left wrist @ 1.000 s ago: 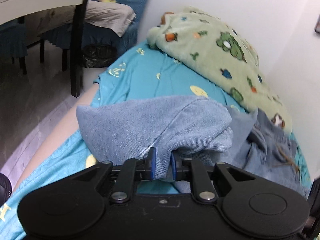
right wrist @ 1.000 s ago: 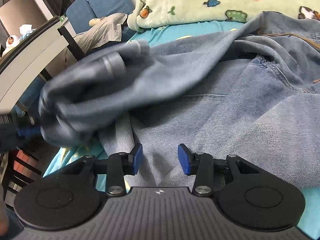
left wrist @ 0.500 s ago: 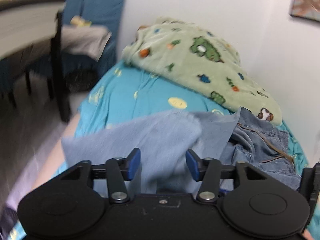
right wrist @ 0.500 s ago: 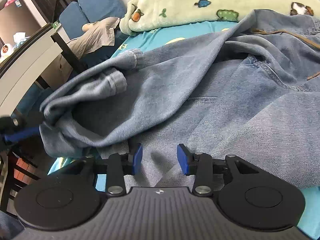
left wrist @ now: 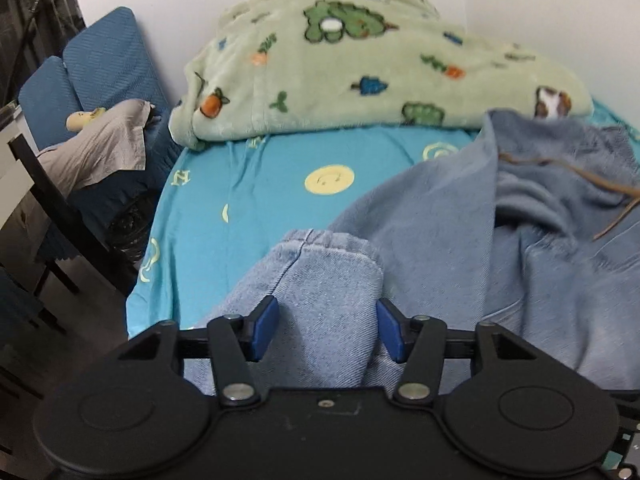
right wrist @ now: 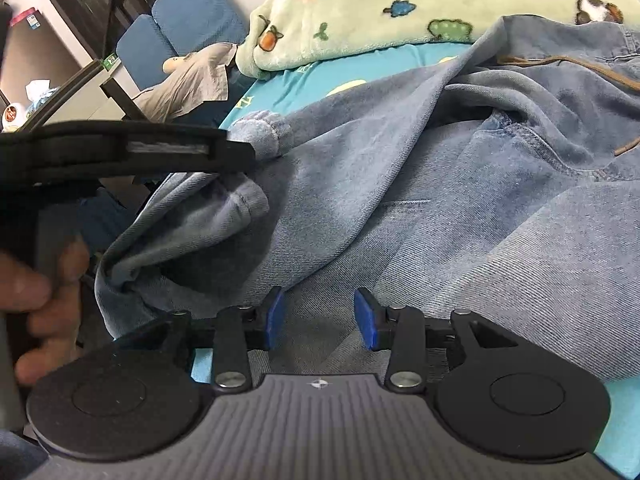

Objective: Fold clothes

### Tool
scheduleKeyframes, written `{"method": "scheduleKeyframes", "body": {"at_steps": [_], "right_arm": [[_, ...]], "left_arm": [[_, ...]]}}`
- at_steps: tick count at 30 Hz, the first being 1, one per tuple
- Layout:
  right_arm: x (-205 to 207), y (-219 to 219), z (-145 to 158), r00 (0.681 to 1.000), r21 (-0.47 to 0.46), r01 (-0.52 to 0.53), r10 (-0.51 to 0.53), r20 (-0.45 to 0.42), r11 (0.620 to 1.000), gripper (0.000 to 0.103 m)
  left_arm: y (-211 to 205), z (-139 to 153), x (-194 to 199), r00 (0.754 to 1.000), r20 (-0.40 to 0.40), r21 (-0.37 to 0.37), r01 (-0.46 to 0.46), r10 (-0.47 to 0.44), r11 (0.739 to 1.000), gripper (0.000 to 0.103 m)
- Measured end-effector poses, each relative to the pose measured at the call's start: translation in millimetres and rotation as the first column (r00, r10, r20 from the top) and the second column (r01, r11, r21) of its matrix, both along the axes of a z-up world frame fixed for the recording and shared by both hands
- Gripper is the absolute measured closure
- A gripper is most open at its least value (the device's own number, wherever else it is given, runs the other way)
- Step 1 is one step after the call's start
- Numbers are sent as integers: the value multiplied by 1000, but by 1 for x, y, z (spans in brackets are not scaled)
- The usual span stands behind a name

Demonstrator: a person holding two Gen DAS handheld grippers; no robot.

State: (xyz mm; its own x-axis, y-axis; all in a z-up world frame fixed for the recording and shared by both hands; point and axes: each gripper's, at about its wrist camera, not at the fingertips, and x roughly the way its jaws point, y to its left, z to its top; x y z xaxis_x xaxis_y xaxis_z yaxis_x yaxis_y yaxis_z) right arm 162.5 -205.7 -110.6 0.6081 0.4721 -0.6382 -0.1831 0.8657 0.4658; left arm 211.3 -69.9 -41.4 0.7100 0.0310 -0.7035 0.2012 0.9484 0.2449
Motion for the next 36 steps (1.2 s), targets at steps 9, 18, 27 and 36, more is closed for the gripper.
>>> {"method": "scheduleKeyframes", "body": {"at_steps": [9, 18, 27, 36], "right_arm": [[-2, -2, -4, 1000, 22, 4, -4, 2, 1000, 62], [-10, -9, 3, 1000, 40, 18, -19, 19, 999, 62], [-12, -10, 4, 1000, 1, 22, -22, 21, 1000, 62], [-15, -14, 2, 999, -32, 39, -39, 8, 999, 62]], "left_arm": [[44, 34, -16, 995, 58, -107, -75, 82, 991, 100], [170, 103, -90, 894, 146, -414, -334, 424, 846, 101], [304, 67, -147, 605, -168, -585, -696, 778, 415, 101], [359, 19, -170, 410, -513, -585, -810, 754, 42, 98]]}}
